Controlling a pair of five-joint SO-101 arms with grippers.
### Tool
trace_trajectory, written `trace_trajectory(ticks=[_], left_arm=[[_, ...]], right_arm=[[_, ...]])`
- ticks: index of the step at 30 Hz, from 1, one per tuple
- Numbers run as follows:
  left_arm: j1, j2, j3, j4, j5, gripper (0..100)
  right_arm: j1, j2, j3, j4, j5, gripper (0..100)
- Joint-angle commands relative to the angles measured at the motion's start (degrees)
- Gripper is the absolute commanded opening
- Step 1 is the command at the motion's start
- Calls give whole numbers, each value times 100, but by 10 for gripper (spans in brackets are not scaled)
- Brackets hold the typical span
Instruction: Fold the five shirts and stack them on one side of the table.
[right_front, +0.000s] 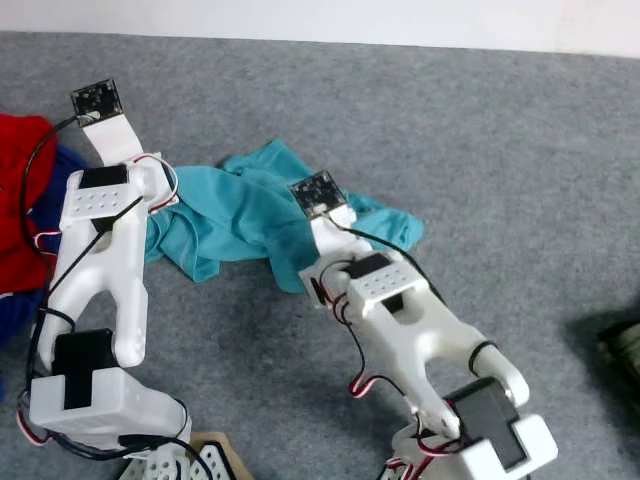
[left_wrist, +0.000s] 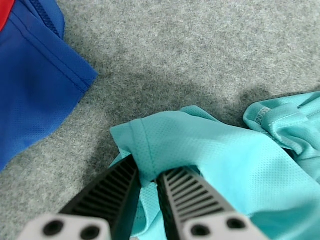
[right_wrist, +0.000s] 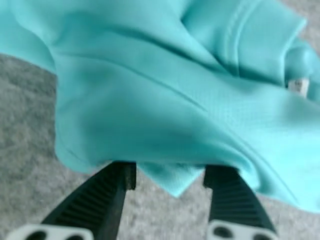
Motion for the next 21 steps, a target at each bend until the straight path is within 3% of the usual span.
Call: trace_trajectory(ticks=[1, 10, 21], left_arm=[[119, -31, -13, -62, 18, 7], [119, -31, -13, -70, 18, 7], [101, -31, -13, -62, 18, 7]], right_arm=[[110, -585, 189, 48, 62, 183], [92, -1622, 1024, 31, 35, 179], [119, -1138, 1051, -277, 26, 179]])
